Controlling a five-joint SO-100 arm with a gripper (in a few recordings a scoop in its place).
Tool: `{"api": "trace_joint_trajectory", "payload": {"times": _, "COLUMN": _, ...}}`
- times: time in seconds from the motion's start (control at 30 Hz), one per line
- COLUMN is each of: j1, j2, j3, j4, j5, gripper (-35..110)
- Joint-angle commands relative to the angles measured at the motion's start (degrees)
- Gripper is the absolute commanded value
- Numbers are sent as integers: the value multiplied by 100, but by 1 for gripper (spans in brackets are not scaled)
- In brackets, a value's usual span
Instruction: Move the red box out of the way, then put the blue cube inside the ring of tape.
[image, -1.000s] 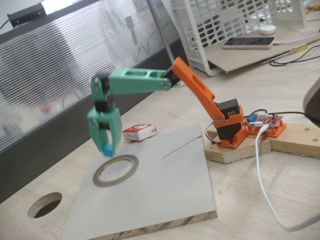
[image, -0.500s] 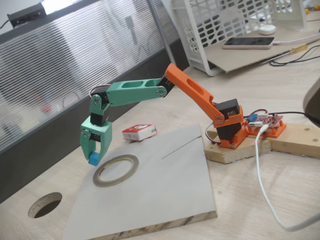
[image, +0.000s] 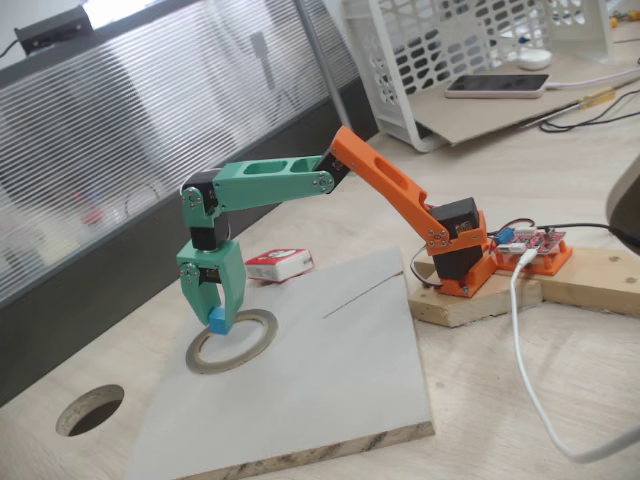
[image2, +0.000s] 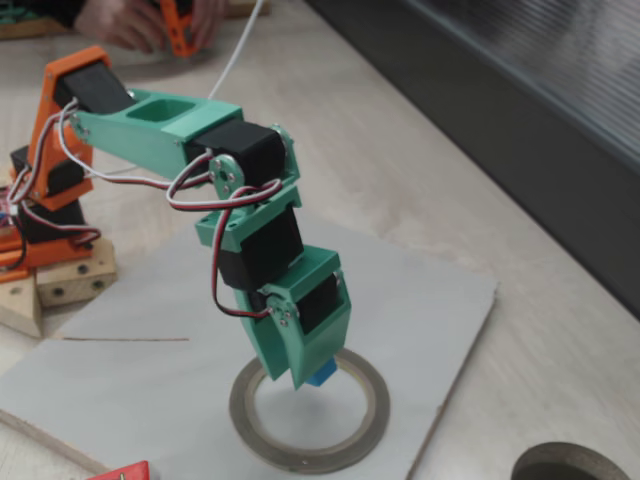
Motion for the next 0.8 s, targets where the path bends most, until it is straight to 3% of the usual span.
{"api": "trace_joint_trajectory", "payload": {"times": 0.0, "j1": 26, "j2": 149, "j3": -26, "j4": 123, "j5": 35, "gripper": 5}}
{"api": "trace_joint_trajectory", "payload": {"times": 0.37, "j1": 62, "j2": 149, "j3": -70, "j4": 79, "j5": 44, "gripper": 6}}
{"api": "trace_joint_trajectory", "payload": {"times": 0.77, "j1": 53, "j2": 149, "j3": -18, "j4": 141, "j5": 44, "gripper": 24}}
